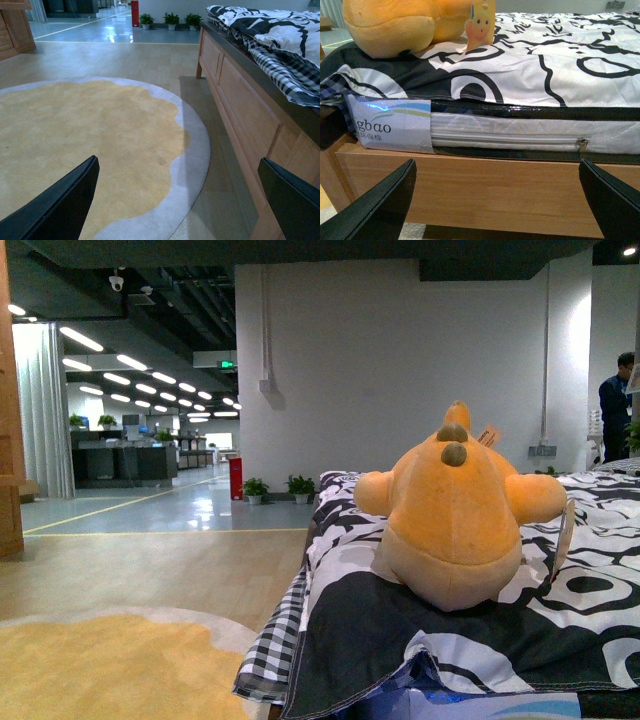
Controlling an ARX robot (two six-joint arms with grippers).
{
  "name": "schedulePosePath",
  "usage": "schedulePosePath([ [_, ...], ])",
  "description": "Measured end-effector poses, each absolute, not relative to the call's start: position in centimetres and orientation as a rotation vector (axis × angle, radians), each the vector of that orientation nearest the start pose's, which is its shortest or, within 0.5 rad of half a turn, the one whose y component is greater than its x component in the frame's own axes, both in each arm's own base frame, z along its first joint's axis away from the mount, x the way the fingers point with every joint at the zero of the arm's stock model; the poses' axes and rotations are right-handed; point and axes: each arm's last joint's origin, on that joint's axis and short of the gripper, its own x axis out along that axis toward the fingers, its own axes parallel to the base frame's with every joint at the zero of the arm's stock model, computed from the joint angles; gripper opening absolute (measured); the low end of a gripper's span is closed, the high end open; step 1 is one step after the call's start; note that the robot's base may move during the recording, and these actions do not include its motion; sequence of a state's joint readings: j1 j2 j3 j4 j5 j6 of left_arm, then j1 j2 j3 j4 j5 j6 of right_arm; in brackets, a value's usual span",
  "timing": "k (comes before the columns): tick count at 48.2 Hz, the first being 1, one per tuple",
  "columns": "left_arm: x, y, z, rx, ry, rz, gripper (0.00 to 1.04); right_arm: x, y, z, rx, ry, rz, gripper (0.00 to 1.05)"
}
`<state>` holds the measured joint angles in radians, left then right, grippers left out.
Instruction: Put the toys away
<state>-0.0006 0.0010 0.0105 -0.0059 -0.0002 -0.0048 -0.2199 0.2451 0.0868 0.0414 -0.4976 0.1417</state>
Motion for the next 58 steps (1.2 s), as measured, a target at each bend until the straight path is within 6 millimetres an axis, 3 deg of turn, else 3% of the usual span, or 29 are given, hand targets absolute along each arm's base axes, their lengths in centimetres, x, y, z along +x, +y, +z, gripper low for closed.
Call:
schedulePosePath([
  [14, 9.7, 0.0, 16.6, -0.004, -0.004, -0.001, 0.99, 15.8, -1.7, 25.1, 0.16, -0.002, 0.258, 0.98],
  [20, 9.7, 0.0, 16.6, -0.004, -0.004, -0.001, 0.99, 18.2, -0.4, 28.6, 0.129, -0.052, 0.257, 0.98],
  [29, 9.7, 0.0, 16.6, -0.004, -0.004, -0.001, 0.99, 21.7, 3.2, 33.0, 0.07, -0.118, 0.281, 0.98],
  [44, 9.7, 0.0, 16.6, -0.004, -0.004, -0.001, 0.99, 28.2, 9.3, 36.7, -0.012, -0.086, 0.271, 0.98],
  [58, 9.7, 0.0, 16.6, -0.004, -0.004, 0.0, 0.99, 32.1, 12.8, 36.3, -0.109, -0.024, 0.215, 0.98],
])
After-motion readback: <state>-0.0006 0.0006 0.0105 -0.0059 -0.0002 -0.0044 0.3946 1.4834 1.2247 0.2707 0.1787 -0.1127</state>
